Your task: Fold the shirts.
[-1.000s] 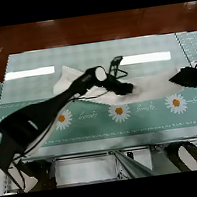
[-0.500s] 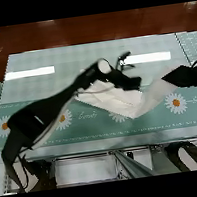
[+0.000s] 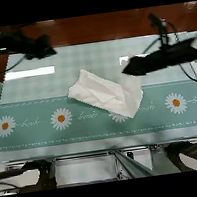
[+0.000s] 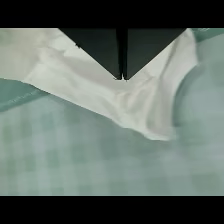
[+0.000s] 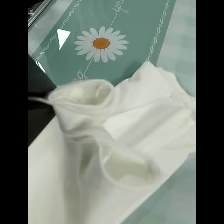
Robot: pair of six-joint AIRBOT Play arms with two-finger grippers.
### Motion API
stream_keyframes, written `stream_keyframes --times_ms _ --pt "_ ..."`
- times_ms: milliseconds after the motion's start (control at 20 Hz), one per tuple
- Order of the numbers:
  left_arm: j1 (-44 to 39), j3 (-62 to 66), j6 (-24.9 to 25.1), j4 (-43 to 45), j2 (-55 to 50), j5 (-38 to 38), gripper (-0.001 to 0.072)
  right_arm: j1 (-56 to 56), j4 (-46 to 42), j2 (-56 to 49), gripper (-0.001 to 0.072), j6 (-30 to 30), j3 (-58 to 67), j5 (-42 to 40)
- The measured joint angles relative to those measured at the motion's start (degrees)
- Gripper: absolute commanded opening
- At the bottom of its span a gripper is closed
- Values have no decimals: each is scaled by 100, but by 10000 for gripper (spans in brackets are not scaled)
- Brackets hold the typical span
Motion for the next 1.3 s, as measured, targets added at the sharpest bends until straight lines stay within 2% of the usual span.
stream_keyframes --times_ms 150,350,400,450,500,550,800,950,1050,1200,1300 --pt "461 -1528 186 155 1620 439 24 601 76 -1539 26 13 1311 -81" --pt "531 -3836 269 127 3698 1038 24 1187 184 -3456 27 153 3167 55" --pt "529 -4319 269 70 4092 1154 24 1305 219 -3838 104 205 3541 72" --pt "525 -4795 262 24 4452 1274 24 1419 267 -4207 283 282 3880 52" --pt "525 -5182 210 -20 4719 1412 24 1499 310 -4500 425 308 4107 4" --pt "525 -5519 173 -70 4933 1558 24 1565 417 -4765 622 356 4282 -37" --pt "525 -6284 37 -166 5215 2223 24 1314 901 -5104 628 173 4640 448" --pt "533 -6400 28 -190 5198 2472 24 507 929 -4590 628 101 4688 1117" --pt "533 -6437 9 -192 5184 2533 24 -181 614 -3987 629 9 4570 1624" --pt "533 -6463 7 -199 5178 2505 25 -1075 -358 -2750 629 -129 3480 2122" --pt "533 -6470 7 -199 5174 2409 24 -1532 -833 -1781 628 -72 1961 1718"
